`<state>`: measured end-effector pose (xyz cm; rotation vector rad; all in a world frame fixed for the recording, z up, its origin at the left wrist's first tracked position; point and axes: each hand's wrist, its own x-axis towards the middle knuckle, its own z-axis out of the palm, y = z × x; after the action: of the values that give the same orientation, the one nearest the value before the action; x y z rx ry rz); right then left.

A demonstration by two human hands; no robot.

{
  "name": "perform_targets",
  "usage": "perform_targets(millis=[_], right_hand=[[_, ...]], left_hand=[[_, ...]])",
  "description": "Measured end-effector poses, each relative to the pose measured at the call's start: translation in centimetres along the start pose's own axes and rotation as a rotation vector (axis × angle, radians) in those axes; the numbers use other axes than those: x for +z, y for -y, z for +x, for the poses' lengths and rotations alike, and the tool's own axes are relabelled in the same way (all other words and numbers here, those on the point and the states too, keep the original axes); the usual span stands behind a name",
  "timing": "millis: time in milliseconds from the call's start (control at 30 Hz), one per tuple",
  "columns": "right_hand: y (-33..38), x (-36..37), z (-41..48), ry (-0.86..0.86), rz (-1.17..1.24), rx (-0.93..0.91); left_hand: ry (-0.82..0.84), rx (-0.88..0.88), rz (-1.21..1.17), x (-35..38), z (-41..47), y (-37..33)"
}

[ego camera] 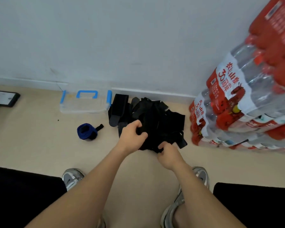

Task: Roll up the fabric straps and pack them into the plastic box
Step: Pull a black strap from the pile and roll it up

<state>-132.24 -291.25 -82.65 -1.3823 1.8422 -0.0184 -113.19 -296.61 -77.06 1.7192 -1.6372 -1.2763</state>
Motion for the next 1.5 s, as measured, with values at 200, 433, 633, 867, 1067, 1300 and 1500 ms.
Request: perform_targets(millis=[200, 433, 633, 867, 1067, 1300, 1500], right_hand=[[4.3, -3.8, -2.3, -0.351, 0.359, -0.259], [7.3, -5.9, -4.7, -0.379, 0.277, -0.421], [9.9, -10.0, -6.9, 0.009, 0.403, -0.266], [10.4, -11.2, -7.6, 0.046, -0.073, -0.285], [8.4, -9.7, -8.5, 0.155, 0.267, -0.314], [5.0, -11.0, -8.9, 0.338, 0.562, -0.181], [4.1, -10.4, -8.2, 0.434, 0.666, -0.171]], left_hand=[[0.091, 0.06, -0.366, -4.7, -1.6, -6.6], [0.099, -0.025, -0.665, -8.4, -3.4, -7.4], [-0.14, -0.076, -0.701, -8.3, -5.6, -4.1], [0.143, 0.099, -0.198, -7.6, -7.1, -3.7], [0.133, 0.259, 0.193, -6.8, -7.2, -3.9], [-0.101, 0.048, 0.031, -8.4, -7.0, -1.2], [0.058, -0.07, 0.061, -8.7, -6.8, 0.9]])
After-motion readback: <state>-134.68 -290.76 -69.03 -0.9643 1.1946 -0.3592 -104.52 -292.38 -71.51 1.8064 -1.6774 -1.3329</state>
